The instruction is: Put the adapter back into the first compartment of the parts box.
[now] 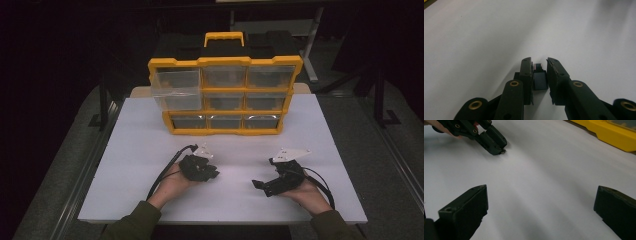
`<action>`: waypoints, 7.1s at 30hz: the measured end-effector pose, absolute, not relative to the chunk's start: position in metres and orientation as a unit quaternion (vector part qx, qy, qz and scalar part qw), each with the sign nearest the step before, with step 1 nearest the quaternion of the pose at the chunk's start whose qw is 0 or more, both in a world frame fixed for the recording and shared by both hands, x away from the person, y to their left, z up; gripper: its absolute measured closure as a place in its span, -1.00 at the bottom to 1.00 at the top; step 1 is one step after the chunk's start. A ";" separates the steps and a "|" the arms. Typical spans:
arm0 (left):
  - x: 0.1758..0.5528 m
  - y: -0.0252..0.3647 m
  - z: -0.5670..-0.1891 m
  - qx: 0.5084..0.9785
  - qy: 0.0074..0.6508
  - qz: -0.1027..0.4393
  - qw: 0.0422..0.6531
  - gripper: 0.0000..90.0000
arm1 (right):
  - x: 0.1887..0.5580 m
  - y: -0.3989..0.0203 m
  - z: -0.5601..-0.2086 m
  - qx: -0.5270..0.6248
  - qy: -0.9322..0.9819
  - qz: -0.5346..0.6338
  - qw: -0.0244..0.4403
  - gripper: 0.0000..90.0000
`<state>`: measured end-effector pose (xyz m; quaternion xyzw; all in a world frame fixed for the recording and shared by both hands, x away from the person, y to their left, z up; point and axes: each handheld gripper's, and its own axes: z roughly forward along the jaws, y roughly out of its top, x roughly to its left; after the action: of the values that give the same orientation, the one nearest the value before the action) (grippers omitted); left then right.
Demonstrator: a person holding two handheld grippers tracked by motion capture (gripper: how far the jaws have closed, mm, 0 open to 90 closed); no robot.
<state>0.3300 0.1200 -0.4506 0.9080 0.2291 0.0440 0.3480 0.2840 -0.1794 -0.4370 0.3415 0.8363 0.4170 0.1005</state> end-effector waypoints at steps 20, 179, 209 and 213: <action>0.331 0.123 -0.451 0.908 0.215 0.043 0.356 0.70 | 0.284 -0.179 -0.437 0.341 0.837 0.417 0.099 -1.00; 0.351 0.295 -0.234 0.869 0.272 0.073 0.407 0.70 | 0.286 -0.177 -0.439 0.343 0.836 0.419 0.090 -1.00; 0.383 0.266 -0.152 0.865 0.235 0.097 0.432 0.70 | 0.288 -0.179 -0.443 0.343 0.836 0.420 0.083 -1.00; 0.390 0.254 -0.152 0.867 0.230 0.096 0.431 0.70 | 0.289 -0.178 -0.443 0.342 0.837 0.418 0.083 -1.00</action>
<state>0.3900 0.2537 -0.1520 0.8671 0.2305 0.0958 0.4312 0.2889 -0.1783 -0.4433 0.3421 0.8373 0.4183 0.0828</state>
